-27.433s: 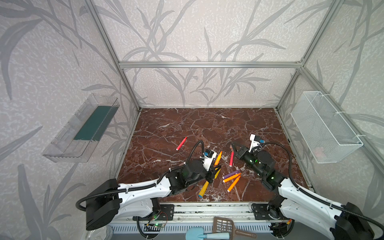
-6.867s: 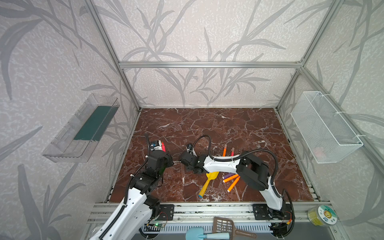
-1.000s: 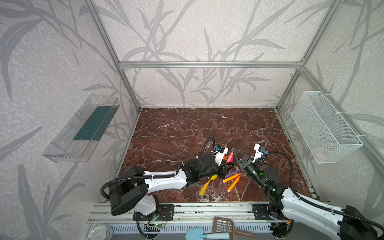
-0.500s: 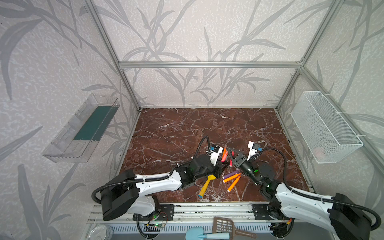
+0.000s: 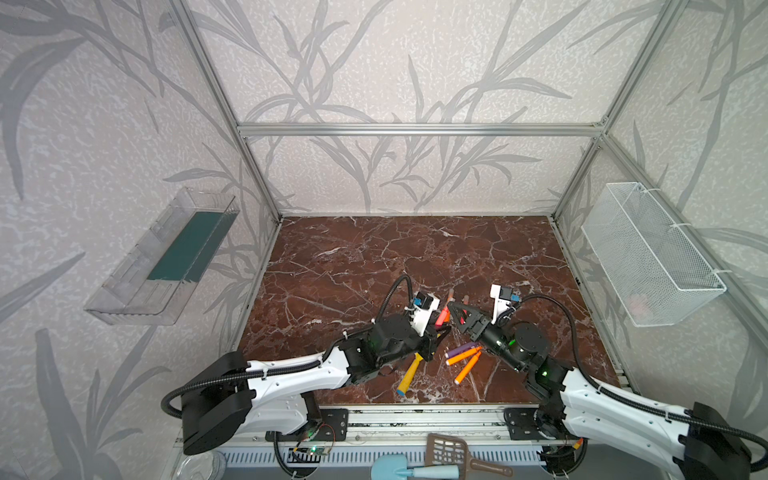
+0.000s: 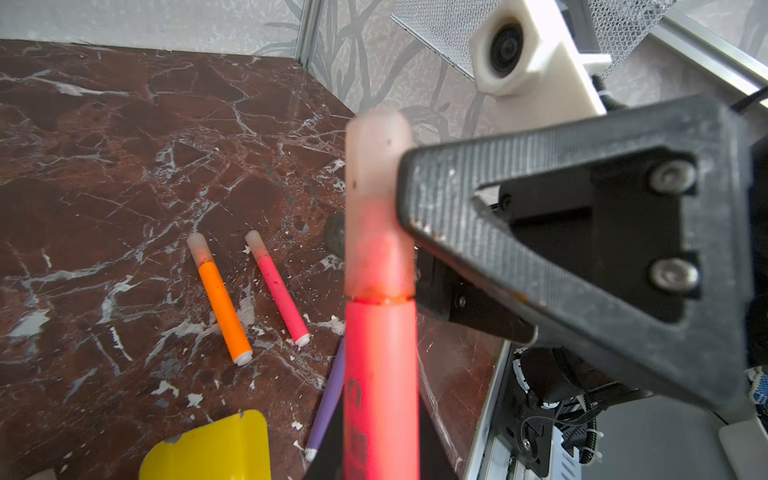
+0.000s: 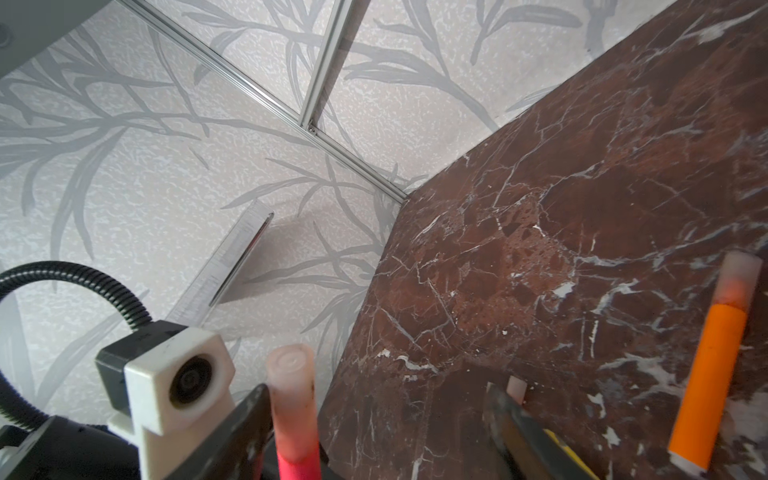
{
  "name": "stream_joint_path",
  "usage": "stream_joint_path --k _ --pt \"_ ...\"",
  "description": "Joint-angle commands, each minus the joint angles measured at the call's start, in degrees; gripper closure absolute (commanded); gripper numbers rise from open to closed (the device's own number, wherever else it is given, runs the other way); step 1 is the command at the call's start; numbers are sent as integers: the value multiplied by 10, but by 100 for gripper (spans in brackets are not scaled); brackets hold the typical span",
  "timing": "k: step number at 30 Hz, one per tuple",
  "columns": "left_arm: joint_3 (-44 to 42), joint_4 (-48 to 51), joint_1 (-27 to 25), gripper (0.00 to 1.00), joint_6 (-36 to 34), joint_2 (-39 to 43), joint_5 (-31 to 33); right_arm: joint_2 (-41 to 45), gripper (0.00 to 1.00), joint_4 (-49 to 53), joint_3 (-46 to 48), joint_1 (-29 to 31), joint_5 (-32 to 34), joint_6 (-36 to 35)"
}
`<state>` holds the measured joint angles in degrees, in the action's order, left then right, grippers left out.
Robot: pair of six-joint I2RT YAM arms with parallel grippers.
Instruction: Insert the pens into the pen caps
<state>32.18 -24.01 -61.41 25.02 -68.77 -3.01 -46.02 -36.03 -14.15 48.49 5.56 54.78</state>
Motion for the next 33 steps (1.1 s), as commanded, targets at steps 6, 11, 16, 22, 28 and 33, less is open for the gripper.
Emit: stream_joint_path --k 6,11,16,22,28,33 --pt "-7 27 -38 100 -71 7 37 18 16 32 -11 -11 59 -53" --pt "4 4 -49 100 -71 -40 49 36 16 33 -26 -22 48 -66" --pt "13 -10 -61 100 -68 -66 51 65 16 58 -33 -25 56 -76" --pt "15 -20 -75 100 -71 -74 47 103 16 78 -26 -30 71 -79" --pt "30 -26 -97 100 -78 -93 44 75 34 53 -28 -30 64 -69" --pt "39 -38 -106 100 -79 -114 47 37 49 23 -32 -30 50 -58"
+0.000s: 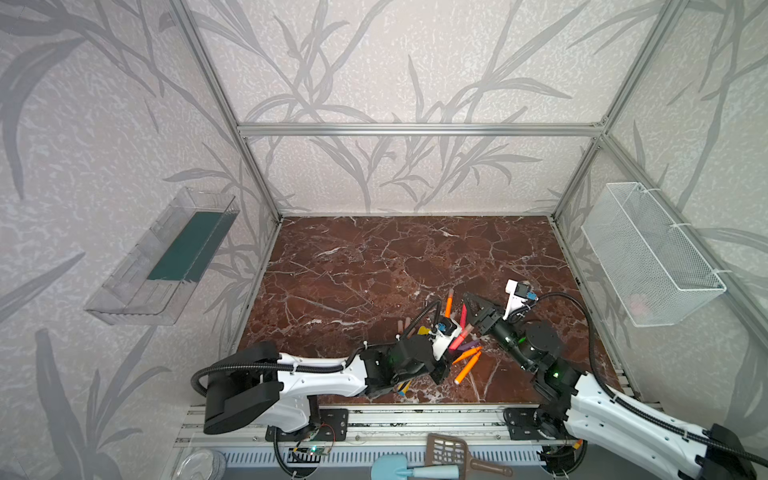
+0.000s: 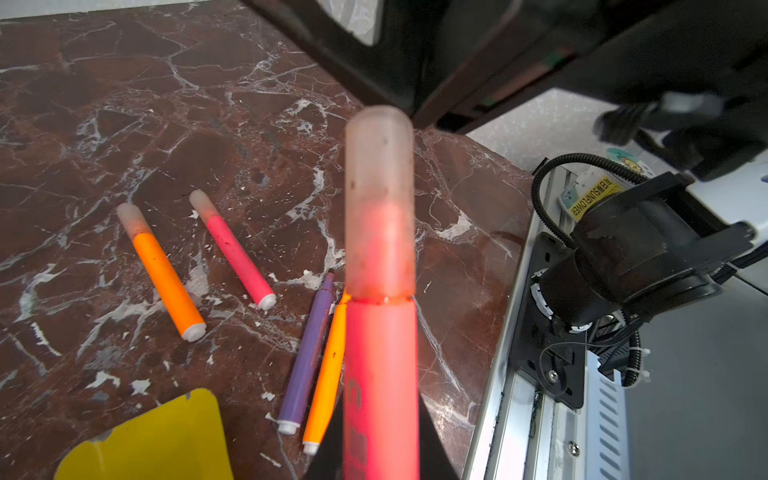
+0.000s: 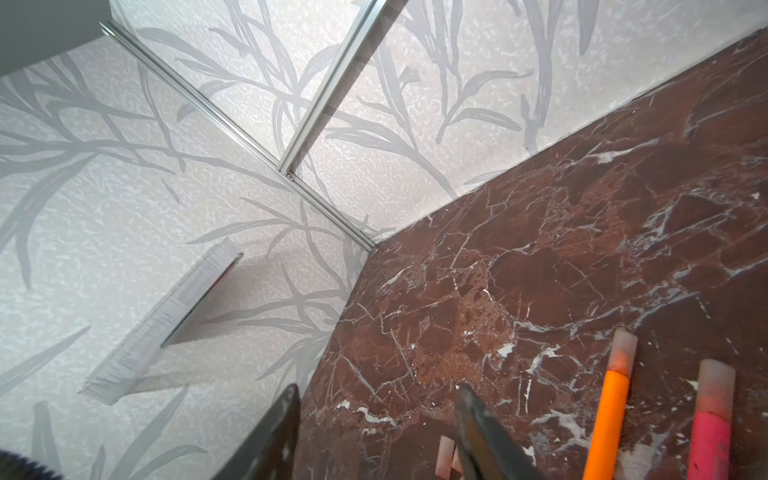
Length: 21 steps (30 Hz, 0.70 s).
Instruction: Insert the pens into the pen caps
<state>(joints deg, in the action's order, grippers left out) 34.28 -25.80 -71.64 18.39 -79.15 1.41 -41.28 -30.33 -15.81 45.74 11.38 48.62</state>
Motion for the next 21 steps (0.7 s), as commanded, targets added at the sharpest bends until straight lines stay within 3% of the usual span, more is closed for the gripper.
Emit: stream_joint_path --k 1,9,15,21 --pt "20 -19 -4 100 -13 -13 2 -15 50 -37 -17 -2 -10 4" --pt "34 -21 -10 100 -14 -29 2 -26 63 -42 -20 -2 -23 14" --pt "31 -14 -10 100 -7 -24 37 -12 63 -16 -19 -2 -26 13" --pt "23 -13 -10 100 -7 -15 52 9 56 3 -13 -2 -11 9"
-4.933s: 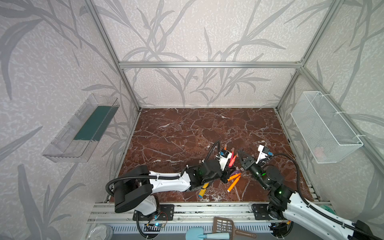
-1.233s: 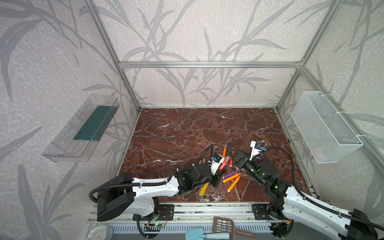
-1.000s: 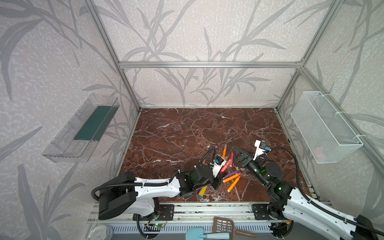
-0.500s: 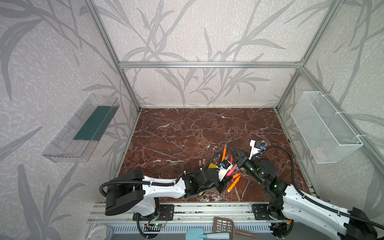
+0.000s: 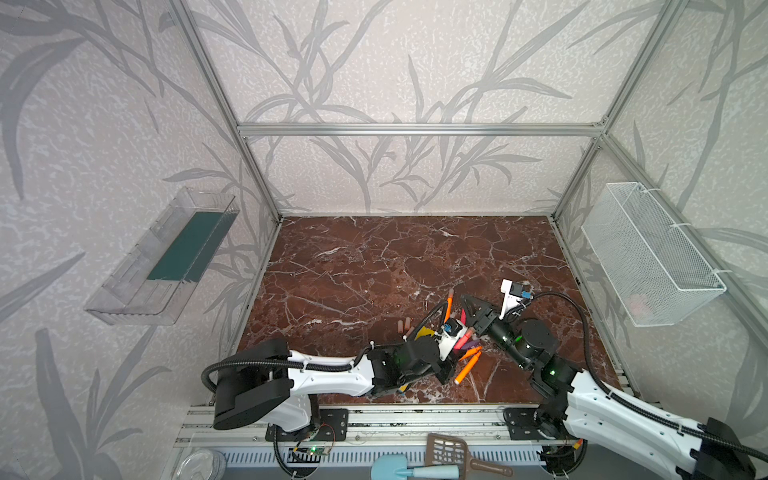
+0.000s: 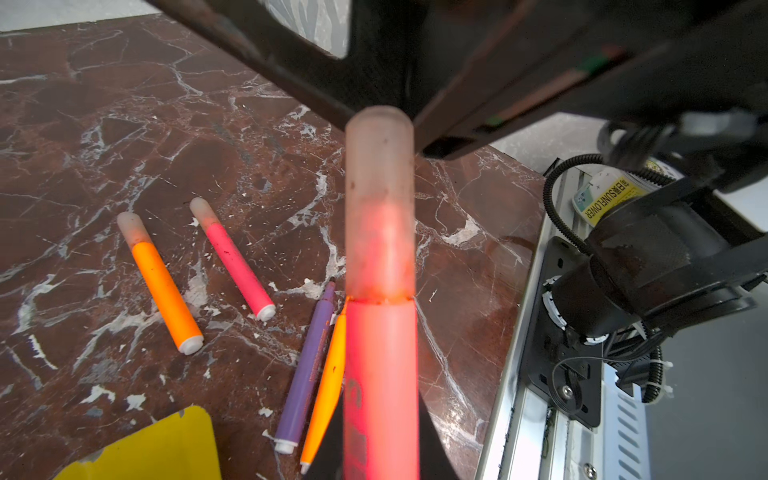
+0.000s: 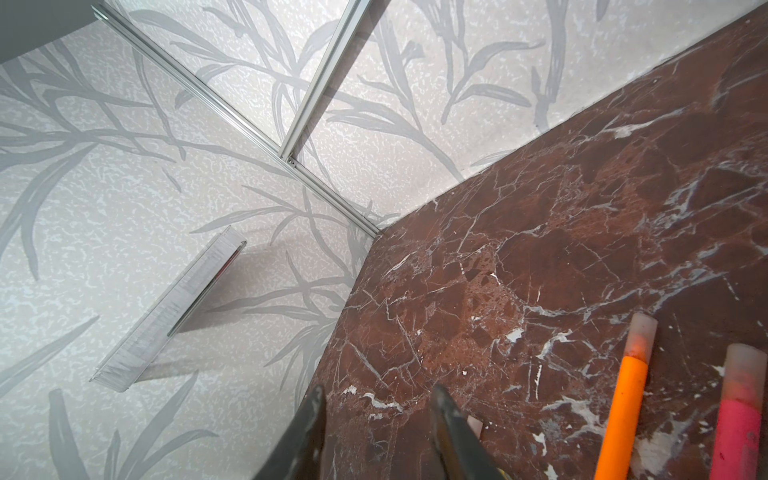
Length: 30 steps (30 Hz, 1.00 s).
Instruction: Insert the pens into the pen caps
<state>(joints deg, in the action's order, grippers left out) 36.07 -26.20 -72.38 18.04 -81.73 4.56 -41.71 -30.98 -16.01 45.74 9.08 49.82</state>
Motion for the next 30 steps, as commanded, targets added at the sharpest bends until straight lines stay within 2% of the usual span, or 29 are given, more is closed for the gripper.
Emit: stream_joint_path --k 1,18,25,30 --pt "4 -10 -2 100 -4 11 24 17 56 11 -9 -2 13 -3" --pt "16 -9 -2 100 -13 19 36 -23 56 -30 -3 -2 -43 16" --pt "19 -3 -1 100 -20 17 59 -49 68 -47 -4 -2 -60 24" --pt "22 -4 -1 100 -25 19 62 -64 84 -50 -8 -2 -64 25"
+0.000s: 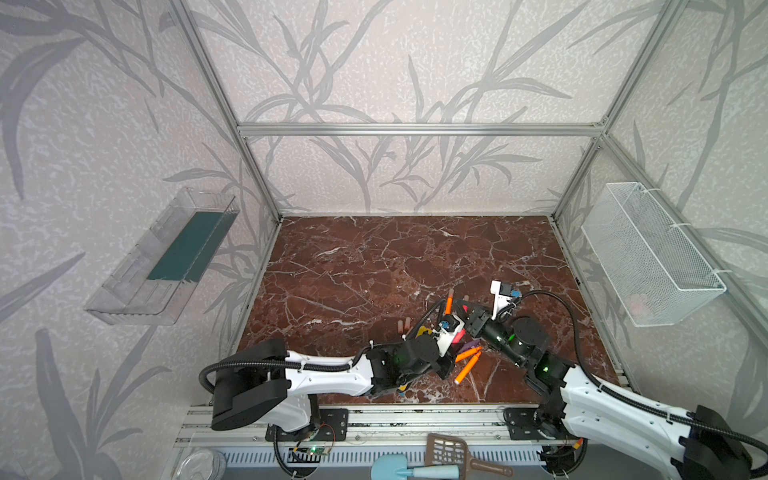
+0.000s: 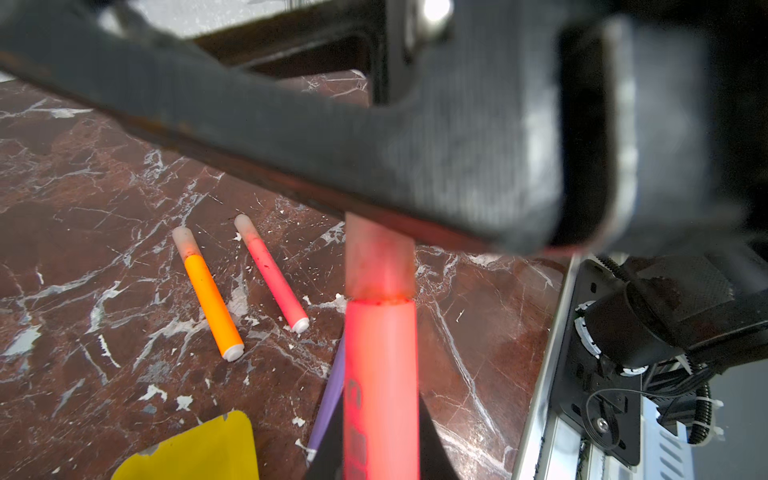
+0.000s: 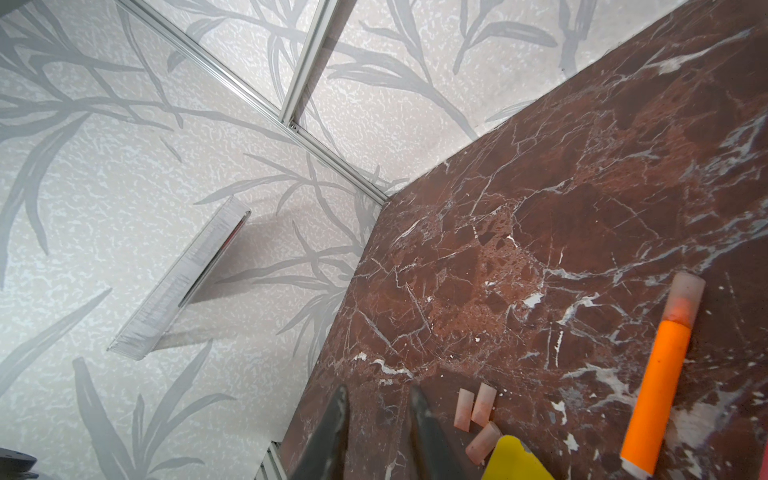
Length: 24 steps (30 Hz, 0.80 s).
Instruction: Insert the pens into the pen caps
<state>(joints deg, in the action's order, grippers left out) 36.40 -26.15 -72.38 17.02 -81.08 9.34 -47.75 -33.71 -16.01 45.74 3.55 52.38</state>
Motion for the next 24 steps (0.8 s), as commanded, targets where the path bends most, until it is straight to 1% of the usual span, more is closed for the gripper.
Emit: stream_joint_path --k 1,3,5,8,10,13,17,20,22,24 --pt "20 -6 0 100 -15 13 16 -6 88 -22 -8 -2 -10 -1" --pt "19 -10 3 100 -13 17 16 -10 96 -22 -8 -2 -12 -1" --pt "24 -8 10 100 -11 21 15 -14 100 -25 -3 -1 -14 -1" --pt "37 9 34 100 3 33 -11 -21 100 -34 7 1 -14 -2" --pt "44 15 55 100 13 44 -51 -24 100 -40 13 7 -11 -7" --pt "56 25 79 100 17 61 -92 -32 100 -40 12 30 0 -25" --pt "78 54 100 100 9 78 -110 -53 100 -44 6 65 14 -49" --pt "92 71 112 100 -1 87 -107 -74 100 -53 1 92 17 -56" --pt "100 82 112 100 -19 92 -75 -86 100 -28 -13 114 37 -46" --pt "104 79 111 100 -46 89 -24 -101 100 16 -34 125 54 -14"
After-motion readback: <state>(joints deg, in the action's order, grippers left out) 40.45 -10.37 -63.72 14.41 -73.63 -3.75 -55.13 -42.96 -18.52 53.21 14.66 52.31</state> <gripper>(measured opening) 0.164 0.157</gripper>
